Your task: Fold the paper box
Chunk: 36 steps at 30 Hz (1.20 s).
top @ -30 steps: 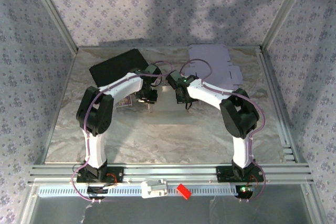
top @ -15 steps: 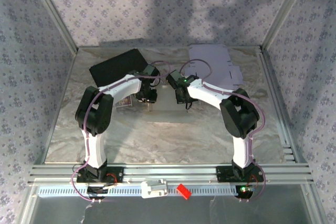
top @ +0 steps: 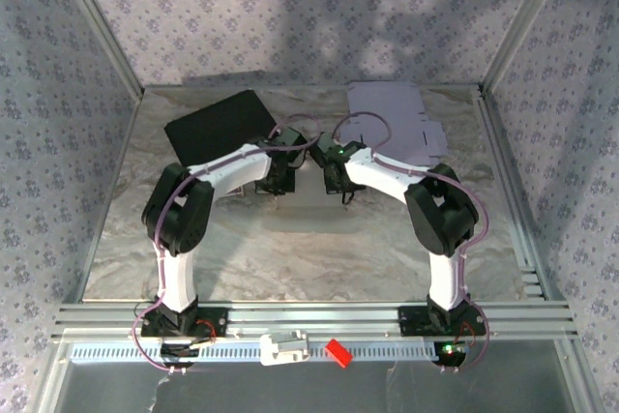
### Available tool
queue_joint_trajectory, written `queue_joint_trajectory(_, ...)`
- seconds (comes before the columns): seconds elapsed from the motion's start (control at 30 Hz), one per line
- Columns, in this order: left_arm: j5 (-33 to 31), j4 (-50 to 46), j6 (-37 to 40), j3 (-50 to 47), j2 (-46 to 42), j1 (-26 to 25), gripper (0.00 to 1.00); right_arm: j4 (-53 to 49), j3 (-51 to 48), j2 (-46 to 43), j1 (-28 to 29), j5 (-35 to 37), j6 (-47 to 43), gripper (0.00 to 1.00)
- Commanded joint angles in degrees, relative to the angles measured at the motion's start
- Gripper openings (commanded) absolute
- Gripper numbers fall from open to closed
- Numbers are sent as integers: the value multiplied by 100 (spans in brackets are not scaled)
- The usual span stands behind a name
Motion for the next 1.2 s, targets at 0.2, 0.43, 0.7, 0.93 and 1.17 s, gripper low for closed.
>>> queue_joint_trajectory(0.2,-552,466,-632,-633,-431,-189,0,-116,-306,-178,105,1,174,0)
queue_joint_trajectory(0.43,293,1568,-19,-1109,-941,218,32,31,-485,-319,51,-20,-53,0)
queue_joint_trajectory(0.7,754,1656,442,-1033,-824,444,32,41,-437,-294,24,-53,-66,0)
queue_joint_trajectory(0.93,452,1365,465,-921,-696,442,18,38,-452,-298,24,-38,-46,0)
queue_joint_trajectory(1.17,-624,664,-26,-735,-514,134,0,21,-441,-200,15,-160,69,0)
